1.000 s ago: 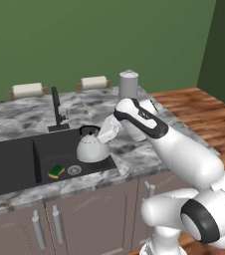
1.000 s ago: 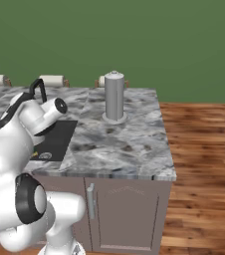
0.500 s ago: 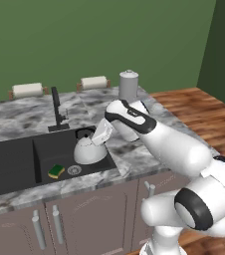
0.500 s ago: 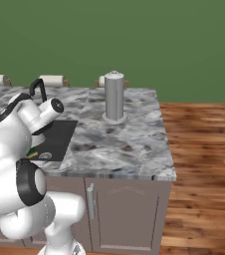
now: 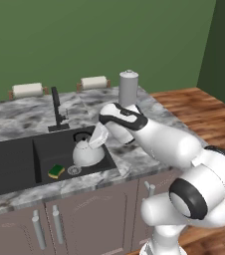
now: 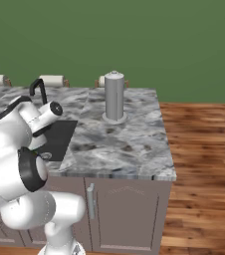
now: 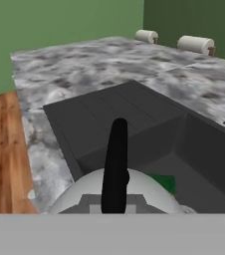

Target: Open the cabinet, pick the kettle from the cabinet, and place it in the sink.

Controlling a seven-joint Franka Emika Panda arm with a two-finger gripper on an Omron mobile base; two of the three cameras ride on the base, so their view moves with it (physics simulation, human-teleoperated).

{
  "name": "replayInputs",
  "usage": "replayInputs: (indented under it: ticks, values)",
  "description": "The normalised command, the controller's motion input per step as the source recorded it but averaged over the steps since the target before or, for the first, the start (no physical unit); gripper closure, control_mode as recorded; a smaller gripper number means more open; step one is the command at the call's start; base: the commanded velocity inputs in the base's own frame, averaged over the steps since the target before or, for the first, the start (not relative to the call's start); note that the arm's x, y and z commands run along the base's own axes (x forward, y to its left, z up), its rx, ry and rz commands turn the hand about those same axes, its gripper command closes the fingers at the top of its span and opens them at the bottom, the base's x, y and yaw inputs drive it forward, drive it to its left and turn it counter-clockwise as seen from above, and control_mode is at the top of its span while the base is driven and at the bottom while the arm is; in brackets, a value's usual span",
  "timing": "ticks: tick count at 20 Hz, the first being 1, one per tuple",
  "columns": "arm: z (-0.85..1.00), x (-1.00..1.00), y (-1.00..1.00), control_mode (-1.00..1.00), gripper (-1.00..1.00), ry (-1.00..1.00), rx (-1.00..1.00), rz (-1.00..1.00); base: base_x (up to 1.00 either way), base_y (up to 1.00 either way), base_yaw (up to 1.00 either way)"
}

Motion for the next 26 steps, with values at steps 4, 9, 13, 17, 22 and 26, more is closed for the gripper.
replayInputs:
  ticks: [4,9,13,17,22,26]
  values:
    - [-0.21,0.18,0.04,-1.0,1.0,-0.01,-0.09,0.0,0.0,0.0,0.0]
    - [-0.15,0.25,0.01,-1.0,1.0,0.0,-0.08,0.0,0.0,0.0,0.0]
    - [-0.11,0.28,0.02,-1.0,1.0,0.0,-0.01,0.0,0.0,0.0,0.0]
    - [-0.14,0.27,0.04,-1.0,1.0,0.0,0.0,0.0,0.0,0.0,0.0]
    - [-0.24,0.2,0.11,-1.0,1.0,0.0,0.0,0.0,0.0,0.0,0.0]
    - [-0.25,0.18,0.16,-1.0,1.0,0.0,0.0,0.0,0.0,0.0,0.0]
